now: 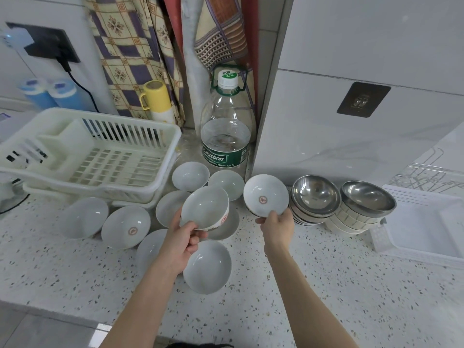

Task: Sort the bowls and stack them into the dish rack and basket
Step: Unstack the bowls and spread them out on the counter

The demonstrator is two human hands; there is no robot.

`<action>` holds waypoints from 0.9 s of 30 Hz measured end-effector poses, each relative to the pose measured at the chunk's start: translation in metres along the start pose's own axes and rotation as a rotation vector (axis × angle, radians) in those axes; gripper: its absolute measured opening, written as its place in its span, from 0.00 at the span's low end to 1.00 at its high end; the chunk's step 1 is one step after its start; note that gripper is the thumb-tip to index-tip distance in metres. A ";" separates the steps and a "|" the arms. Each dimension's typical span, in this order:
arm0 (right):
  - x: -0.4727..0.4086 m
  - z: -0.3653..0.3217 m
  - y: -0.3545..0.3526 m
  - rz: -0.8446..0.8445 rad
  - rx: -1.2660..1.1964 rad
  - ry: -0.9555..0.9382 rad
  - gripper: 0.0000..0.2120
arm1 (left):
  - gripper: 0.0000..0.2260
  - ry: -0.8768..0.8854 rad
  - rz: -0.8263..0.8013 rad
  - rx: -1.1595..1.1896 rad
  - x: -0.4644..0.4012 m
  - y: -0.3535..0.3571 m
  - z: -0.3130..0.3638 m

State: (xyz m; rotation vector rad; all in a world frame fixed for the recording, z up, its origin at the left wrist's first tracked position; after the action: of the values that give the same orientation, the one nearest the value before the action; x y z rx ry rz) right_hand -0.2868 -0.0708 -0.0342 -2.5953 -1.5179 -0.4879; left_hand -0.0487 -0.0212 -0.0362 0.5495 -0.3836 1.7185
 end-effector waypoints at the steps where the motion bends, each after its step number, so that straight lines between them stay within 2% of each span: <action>1: 0.006 -0.001 -0.005 0.000 -0.020 0.006 0.21 | 0.22 0.000 -0.007 0.003 0.003 -0.001 -0.001; 6: 0.040 0.010 -0.042 0.034 -0.123 0.056 0.21 | 0.22 0.011 -0.040 -0.008 0.015 -0.010 -0.011; 13: 0.076 0.045 -0.091 0.093 -0.029 0.108 0.18 | 0.22 -0.004 -0.095 0.000 0.029 -0.019 -0.030; 18: 0.075 0.054 -0.087 0.060 0.085 0.146 0.18 | 0.22 -0.040 -0.095 0.010 0.029 -0.024 -0.041; 22: 0.068 0.057 -0.078 -0.004 0.110 0.158 0.22 | 0.21 -0.058 -0.085 0.016 0.029 -0.029 -0.047; 27: 0.059 0.062 -0.067 -0.030 0.133 0.195 0.22 | 0.21 -0.063 -0.069 0.017 0.032 -0.036 -0.052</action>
State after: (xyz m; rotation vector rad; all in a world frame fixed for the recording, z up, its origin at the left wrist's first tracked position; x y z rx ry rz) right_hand -0.3044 0.0268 -0.0790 -2.3525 -1.4735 -0.6011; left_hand -0.0266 0.0402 -0.0631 0.6237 -0.3910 1.6421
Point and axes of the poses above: each hand's wrist, its own x-axis away from the middle knuckle, its own y-axis out of the palm, z = x × y, the point moved 7 cm from there along -x, towards the middle knuckle, and after that the axes turned 15 degrees about -x, right-handed, at the moved point
